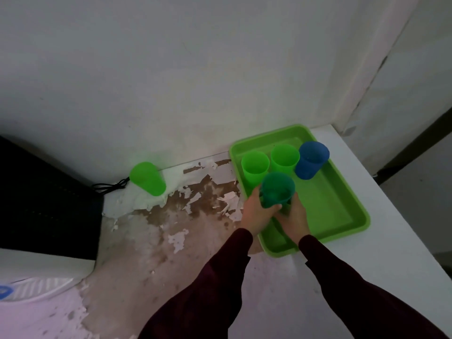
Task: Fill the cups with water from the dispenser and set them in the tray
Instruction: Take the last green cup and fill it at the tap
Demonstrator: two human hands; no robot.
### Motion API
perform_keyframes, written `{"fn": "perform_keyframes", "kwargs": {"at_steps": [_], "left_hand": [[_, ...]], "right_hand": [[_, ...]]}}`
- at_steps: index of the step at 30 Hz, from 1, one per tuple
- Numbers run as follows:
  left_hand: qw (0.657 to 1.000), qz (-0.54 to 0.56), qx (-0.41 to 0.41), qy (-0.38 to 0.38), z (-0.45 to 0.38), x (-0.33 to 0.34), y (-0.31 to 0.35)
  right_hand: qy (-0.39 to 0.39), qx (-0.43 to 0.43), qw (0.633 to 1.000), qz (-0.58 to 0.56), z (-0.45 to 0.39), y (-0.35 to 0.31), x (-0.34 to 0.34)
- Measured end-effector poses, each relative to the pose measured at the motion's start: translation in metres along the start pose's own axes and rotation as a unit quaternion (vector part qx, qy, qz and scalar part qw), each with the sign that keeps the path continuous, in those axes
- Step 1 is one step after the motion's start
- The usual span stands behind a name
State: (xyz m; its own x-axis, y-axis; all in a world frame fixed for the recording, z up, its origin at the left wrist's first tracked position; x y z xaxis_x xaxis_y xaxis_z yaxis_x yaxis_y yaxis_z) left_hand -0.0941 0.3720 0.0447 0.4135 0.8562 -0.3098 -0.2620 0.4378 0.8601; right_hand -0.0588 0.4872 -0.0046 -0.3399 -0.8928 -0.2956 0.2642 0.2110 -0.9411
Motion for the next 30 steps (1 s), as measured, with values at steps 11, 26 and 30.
{"fn": "perform_keyframes", "kwargs": {"at_steps": [11, 26, 30], "left_hand": [[0.991, 0.029, 0.007, 0.127, 0.043, -0.101, -0.053], [0.924, 0.019, -0.056, 0.377, 0.011, -0.264, -0.113], [0.929, 0.013, -0.036, 0.369, -0.033, -0.286, -0.109]], "right_hand": [[-0.052, -0.194, 0.952, 0.231, 0.086, -0.039, 0.041], [-0.183, -0.300, 0.853, 0.387, 0.088, -0.006, 0.181], [-0.171, -0.306, 0.846, 0.401, 0.087, 0.000, 0.183]]}}
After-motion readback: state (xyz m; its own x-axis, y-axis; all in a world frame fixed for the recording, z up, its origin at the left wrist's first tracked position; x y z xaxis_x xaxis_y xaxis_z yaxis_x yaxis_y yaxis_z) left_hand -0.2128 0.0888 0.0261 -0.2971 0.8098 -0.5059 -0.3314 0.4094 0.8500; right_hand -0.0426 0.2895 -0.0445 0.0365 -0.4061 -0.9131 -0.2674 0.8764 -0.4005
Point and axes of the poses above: each hand's wrist, its own z-axis away from the middle knuckle, its own x-axis out of the palm, y = z × x, the point moved 5 cm from there along -z, towards the middle knuckle, and after that the axes turned 3 degrees about -x, right-handed, at the moved point
